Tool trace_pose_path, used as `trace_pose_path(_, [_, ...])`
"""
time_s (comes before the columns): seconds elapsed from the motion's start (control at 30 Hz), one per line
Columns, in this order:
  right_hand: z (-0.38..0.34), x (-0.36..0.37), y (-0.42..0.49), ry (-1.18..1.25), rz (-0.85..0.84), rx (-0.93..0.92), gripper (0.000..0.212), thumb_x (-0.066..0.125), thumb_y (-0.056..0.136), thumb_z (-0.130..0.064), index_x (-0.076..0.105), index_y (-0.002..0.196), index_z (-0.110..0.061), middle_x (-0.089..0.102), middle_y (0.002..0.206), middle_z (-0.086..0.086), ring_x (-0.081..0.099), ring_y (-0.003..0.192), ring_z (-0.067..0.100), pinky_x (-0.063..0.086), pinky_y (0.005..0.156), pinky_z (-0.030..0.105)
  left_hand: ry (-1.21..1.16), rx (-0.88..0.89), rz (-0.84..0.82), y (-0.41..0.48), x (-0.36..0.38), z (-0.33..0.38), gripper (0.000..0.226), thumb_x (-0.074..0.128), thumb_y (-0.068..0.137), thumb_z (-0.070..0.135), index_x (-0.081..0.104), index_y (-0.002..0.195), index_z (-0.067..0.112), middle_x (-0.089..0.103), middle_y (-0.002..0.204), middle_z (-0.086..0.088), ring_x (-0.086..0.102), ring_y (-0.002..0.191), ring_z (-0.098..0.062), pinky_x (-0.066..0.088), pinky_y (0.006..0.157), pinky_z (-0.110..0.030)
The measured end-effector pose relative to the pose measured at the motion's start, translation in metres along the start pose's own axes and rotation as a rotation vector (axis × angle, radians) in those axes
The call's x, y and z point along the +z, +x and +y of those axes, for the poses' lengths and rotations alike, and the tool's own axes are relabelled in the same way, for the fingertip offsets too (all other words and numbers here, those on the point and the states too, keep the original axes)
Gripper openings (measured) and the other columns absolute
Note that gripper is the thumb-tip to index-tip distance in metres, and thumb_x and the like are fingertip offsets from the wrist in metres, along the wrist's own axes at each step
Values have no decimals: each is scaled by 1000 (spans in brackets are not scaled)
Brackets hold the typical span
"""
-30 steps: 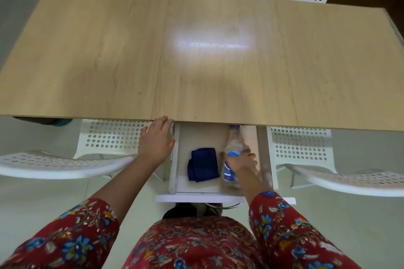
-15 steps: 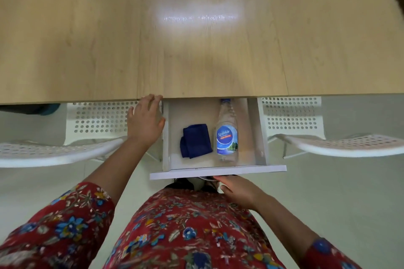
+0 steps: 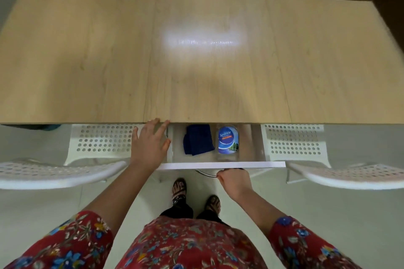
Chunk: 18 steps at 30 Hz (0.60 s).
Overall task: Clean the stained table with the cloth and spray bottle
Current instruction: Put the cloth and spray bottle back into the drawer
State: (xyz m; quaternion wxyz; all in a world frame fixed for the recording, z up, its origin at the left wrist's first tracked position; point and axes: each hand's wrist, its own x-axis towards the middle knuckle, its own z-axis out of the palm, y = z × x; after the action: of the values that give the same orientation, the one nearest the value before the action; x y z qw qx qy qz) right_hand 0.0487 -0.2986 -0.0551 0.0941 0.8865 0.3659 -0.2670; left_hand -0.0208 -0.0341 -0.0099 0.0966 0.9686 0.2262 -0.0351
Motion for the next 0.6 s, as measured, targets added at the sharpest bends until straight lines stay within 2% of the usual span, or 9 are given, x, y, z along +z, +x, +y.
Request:
trace_pose_path(0.07, [0,-11,17,-44,48,16,9,61,85,-17,69,88,-19,68,83,2,65,78,27,41,59,28,-17,11,25,-1,2,-2,56,61,90,33,44,143,28,45,145,-6,48,128,-25,28,111,-54])
trace_pose_path(0.1, [1,-18,28,-52,62,42,6,74,72,-17,70,76,-19,66,68,1,64,64,25,43,54,26,-23,17,47,3,2,-4,55,64,88,32,47,141,27,48,142,-6,51,126,-25,31,109,-54])
trace_pose_path(0.17, [6,-17,43,-42,143,52,28,87,38,-13,65,52,-20,54,45,0,54,41,22,39,44,22,-38,26,67,2,5,-4,56,70,83,29,52,137,26,53,137,-6,53,123,-25,36,104,-52])
trace_pose_path(0.2, [9,-20,53,-13,185,63,33,87,30,-11,63,49,-21,51,42,-1,52,38,21,38,42,21,-40,27,75,3,5,-5,57,72,81,27,54,135,26,54,135,-5,54,122,-24,38,103,-51])
trace_pose_path(0.33, [13,-34,80,67,311,88,39,83,18,-2,57,43,-19,49,41,-1,51,37,20,40,42,20,-64,36,109,6,4,-5,59,77,74,19,58,130,26,59,128,-4,57,115,-23,42,98,-47])
trace_pose_path(0.4, [18,-37,94,107,308,82,43,79,11,2,51,39,-16,45,38,0,48,35,21,36,42,17,-69,38,119,7,5,-6,59,77,73,16,59,128,26,60,125,-3,58,113,-23,44,96,-46])
trace_pose_path(0.5, [19,-42,105,136,365,103,45,82,13,3,50,40,-15,45,39,1,47,36,21,28,46,16,-69,30,111,8,6,-7,59,76,73,15,58,129,28,60,125,-3,58,113,-23,45,95,-46])
trace_pose_path(0.57, [16,-40,102,242,503,119,37,84,35,6,65,58,-16,62,57,2,60,52,22,40,52,19,-79,35,123,7,7,-7,60,76,72,15,58,129,27,60,124,-3,58,112,-23,45,94,-46])
trace_pose_path(0.6, [13,-32,97,351,595,96,38,80,49,10,72,77,-15,71,77,3,67,71,23,51,63,24,-76,40,132,7,8,-8,61,77,71,14,58,128,27,60,124,-3,58,111,-23,46,93,-45])
